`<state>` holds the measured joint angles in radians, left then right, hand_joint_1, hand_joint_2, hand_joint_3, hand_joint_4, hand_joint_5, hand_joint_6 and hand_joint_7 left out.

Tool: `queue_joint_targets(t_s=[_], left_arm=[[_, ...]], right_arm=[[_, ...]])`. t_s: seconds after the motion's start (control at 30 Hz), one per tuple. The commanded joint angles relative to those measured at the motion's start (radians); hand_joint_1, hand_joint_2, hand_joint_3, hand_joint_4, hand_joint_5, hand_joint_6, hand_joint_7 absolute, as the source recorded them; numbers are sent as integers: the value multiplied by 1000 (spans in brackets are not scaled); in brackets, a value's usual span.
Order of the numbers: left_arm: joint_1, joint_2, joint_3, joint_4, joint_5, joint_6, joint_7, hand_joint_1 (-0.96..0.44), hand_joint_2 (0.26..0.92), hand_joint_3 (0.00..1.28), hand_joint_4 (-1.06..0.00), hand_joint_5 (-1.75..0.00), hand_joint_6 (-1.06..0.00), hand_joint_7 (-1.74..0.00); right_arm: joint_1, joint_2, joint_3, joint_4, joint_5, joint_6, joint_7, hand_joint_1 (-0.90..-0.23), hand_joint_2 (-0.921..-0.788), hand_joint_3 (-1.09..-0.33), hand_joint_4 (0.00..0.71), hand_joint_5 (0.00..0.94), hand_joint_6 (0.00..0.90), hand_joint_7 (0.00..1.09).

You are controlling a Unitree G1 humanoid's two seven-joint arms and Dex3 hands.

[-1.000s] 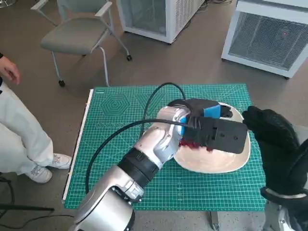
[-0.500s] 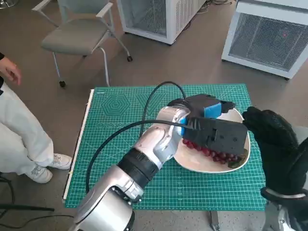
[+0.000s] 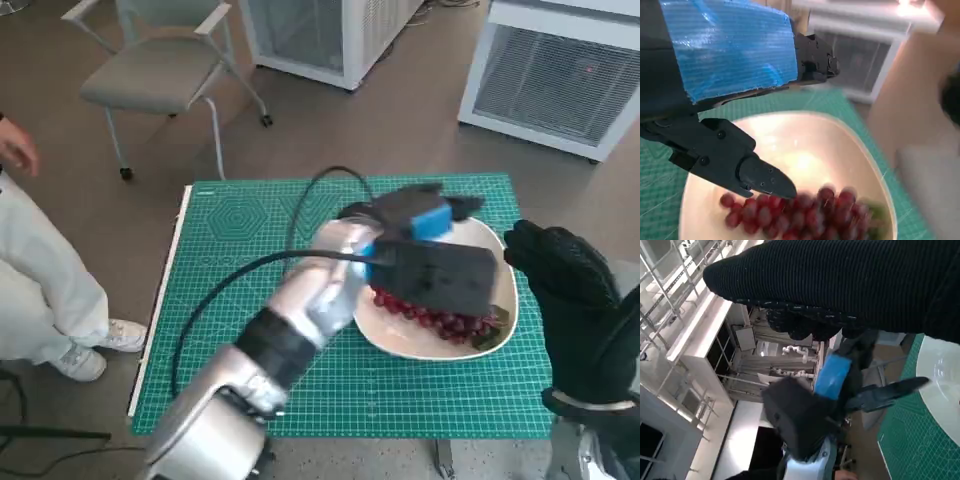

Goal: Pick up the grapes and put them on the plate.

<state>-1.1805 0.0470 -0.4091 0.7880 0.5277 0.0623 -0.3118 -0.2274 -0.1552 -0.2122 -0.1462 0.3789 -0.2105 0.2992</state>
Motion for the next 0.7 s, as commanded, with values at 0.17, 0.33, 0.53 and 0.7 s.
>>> queue_joint_targets(t_s=[0.17, 0.33, 0.53, 0.7], left_arm=[[254, 59, 210, -217, -223, -89, 49, -469, 858, 25, -6, -1, -109, -1], [380, 53, 350, -216, -438, -230, -8, -490, 857, 16, 0, 1, -85, -3], [489, 51, 508, -162, -709, -310, -181, -456, 849, 6, 1, 1, -109, -15], [537, 82, 579, -129, -819, -316, -286, -403, 841, 1, -23, -8, -141, -21]], right_arm=[[-12, -3, 7, 38, 0, 9, 12, -391, -921, -628, 402, 712, 178, 1000], [-27, 1, 15, 51, -5, 7, 11, -391, -921, -628, 402, 712, 178, 1000], [-44, 5, 25, 62, -12, 7, 6, -386, -921, -628, 407, 714, 179, 998], [-56, 6, 29, 70, -12, 10, 6, -384, -921, -626, 412, 712, 182, 994]])
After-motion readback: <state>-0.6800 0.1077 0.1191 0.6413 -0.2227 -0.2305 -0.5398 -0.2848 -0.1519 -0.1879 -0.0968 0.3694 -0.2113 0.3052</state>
